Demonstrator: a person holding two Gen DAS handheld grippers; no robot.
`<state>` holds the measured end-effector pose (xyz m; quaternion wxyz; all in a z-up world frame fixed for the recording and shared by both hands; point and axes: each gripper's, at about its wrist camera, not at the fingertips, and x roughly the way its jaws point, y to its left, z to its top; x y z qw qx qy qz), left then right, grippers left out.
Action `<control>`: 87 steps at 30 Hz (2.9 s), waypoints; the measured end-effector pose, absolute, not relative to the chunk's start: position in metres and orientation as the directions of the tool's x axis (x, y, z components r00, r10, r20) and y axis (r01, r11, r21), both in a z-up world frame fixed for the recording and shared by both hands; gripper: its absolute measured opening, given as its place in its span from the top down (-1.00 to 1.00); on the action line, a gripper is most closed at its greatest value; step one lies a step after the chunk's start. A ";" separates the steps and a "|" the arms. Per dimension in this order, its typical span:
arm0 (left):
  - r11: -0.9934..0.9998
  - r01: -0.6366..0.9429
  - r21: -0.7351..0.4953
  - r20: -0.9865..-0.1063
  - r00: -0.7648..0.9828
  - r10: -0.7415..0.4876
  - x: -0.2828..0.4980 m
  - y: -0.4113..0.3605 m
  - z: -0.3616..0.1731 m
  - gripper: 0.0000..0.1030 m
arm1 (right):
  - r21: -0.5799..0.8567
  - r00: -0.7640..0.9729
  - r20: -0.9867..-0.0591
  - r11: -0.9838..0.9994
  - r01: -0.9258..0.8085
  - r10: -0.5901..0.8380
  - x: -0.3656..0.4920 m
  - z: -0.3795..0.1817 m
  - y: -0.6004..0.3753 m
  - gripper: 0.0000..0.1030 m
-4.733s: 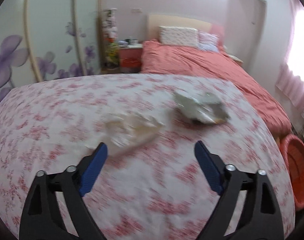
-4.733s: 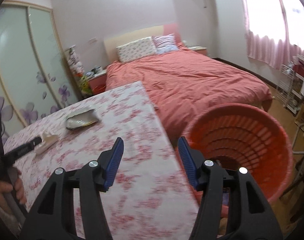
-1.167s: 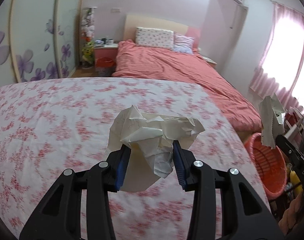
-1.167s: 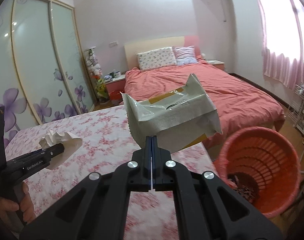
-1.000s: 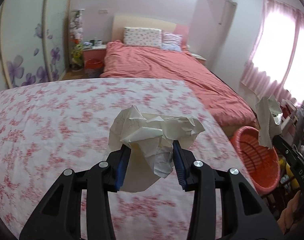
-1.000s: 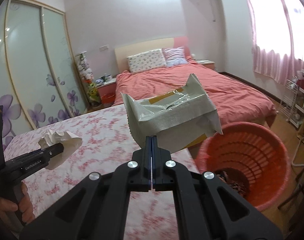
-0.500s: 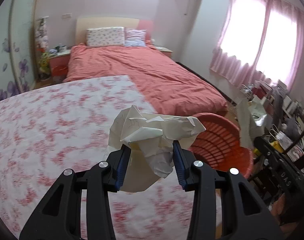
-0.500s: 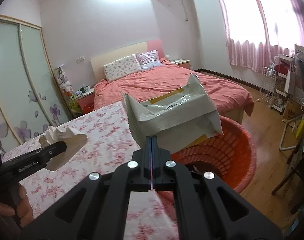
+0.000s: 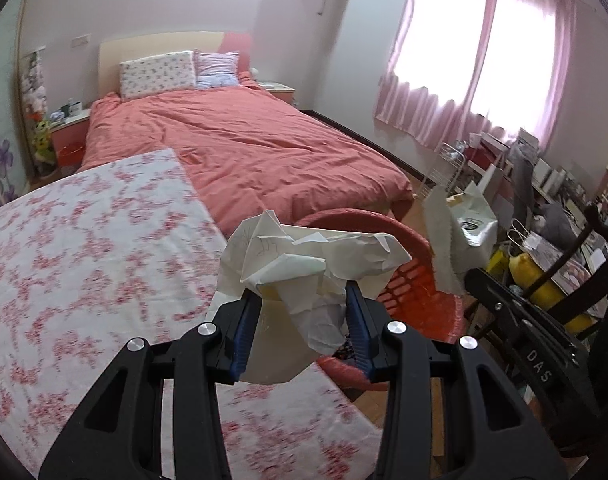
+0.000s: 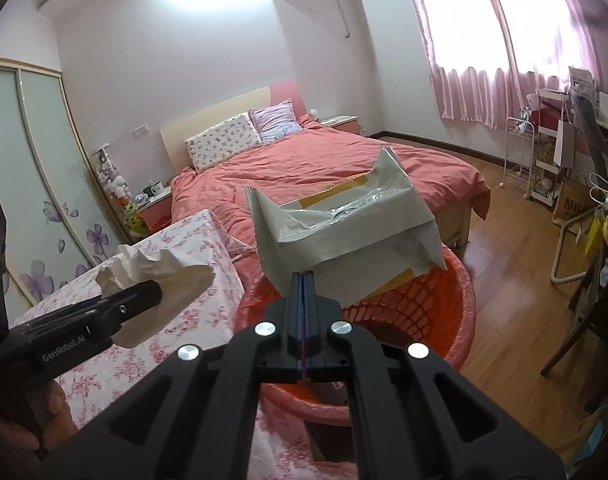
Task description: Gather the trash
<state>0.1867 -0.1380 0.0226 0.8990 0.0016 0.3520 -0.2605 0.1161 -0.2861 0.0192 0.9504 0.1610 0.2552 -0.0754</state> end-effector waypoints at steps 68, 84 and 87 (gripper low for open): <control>0.998 0.036 -0.044 -0.466 0.883 -0.052 -0.011 0.009 0.028 -0.95 | 0.128 0.903 -0.407 0.970 0.207 -0.139 -0.061 0.041 -0.183 -0.91; 0.998 -0.057 0.008 -0.461 0.886 0.055 -0.020 0.008 0.017 -0.95 | -0.001 0.824 -0.467 0.933 0.361 -0.319 -0.053 0.025 -0.155 -0.91; 0.997 -0.072 0.004 -0.472 0.879 0.066 -0.016 0.010 0.014 -0.95 | -0.016 0.817 -0.468 0.927 0.374 -0.338 -0.047 0.021 -0.153 -0.91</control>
